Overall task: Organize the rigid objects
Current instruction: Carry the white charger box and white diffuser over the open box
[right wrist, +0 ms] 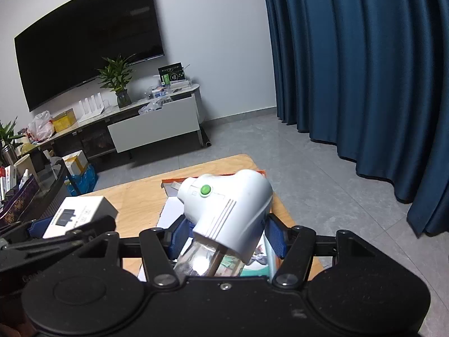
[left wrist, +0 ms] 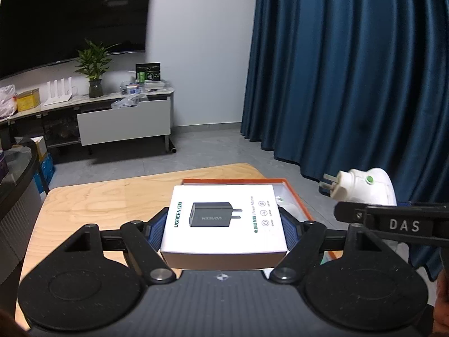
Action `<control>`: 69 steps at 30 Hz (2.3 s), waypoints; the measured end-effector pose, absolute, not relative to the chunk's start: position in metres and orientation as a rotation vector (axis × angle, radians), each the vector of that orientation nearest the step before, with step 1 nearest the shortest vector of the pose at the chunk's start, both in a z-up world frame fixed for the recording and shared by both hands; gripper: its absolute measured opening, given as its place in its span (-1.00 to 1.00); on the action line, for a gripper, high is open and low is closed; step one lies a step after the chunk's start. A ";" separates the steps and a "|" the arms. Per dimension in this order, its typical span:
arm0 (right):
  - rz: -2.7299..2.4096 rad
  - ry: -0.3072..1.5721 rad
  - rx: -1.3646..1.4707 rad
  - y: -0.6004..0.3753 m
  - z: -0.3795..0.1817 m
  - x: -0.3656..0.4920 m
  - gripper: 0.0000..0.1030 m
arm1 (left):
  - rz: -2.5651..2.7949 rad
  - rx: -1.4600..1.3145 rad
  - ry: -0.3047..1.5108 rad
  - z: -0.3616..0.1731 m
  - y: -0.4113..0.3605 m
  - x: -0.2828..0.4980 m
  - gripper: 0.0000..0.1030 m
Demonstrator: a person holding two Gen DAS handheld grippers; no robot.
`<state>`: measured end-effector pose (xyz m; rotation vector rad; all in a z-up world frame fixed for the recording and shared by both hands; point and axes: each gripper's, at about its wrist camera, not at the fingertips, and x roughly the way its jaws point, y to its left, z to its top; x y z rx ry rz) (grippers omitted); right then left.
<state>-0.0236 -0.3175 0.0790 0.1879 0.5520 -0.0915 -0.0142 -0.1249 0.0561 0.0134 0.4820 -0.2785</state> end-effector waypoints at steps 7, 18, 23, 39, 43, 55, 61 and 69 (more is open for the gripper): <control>-0.094 0.519 0.202 -0.327 0.086 -0.039 0.38 | -0.290 0.022 0.468 0.056 -0.132 -0.022 0.53; -0.085 0.516 0.205 -0.332 0.089 -0.047 0.38 | -0.291 0.024 0.463 0.055 -0.136 -0.027 0.53; -0.086 0.516 0.204 -0.331 0.089 -0.047 0.38 | -0.294 0.017 0.467 0.054 -0.136 -0.028 0.53; -0.081 0.532 0.195 -0.331 0.082 -0.043 0.38 | -0.294 -0.002 0.484 0.050 -0.134 -0.026 0.53; -0.080 0.537 0.193 -0.331 0.079 -0.042 0.38 | -0.295 -0.004 0.490 0.049 -0.134 -0.025 0.53; -0.073 0.561 0.189 -0.332 0.072 -0.035 0.38 | -0.299 -0.014 0.510 0.047 -0.133 -0.022 0.53; -0.072 0.565 0.185 -0.332 0.074 -0.031 0.38 | -0.301 -0.020 0.514 0.047 -0.133 -0.023 0.53; -0.070 0.570 0.183 -0.332 0.075 -0.030 0.38 | -0.302 -0.024 0.518 0.047 -0.133 -0.021 0.53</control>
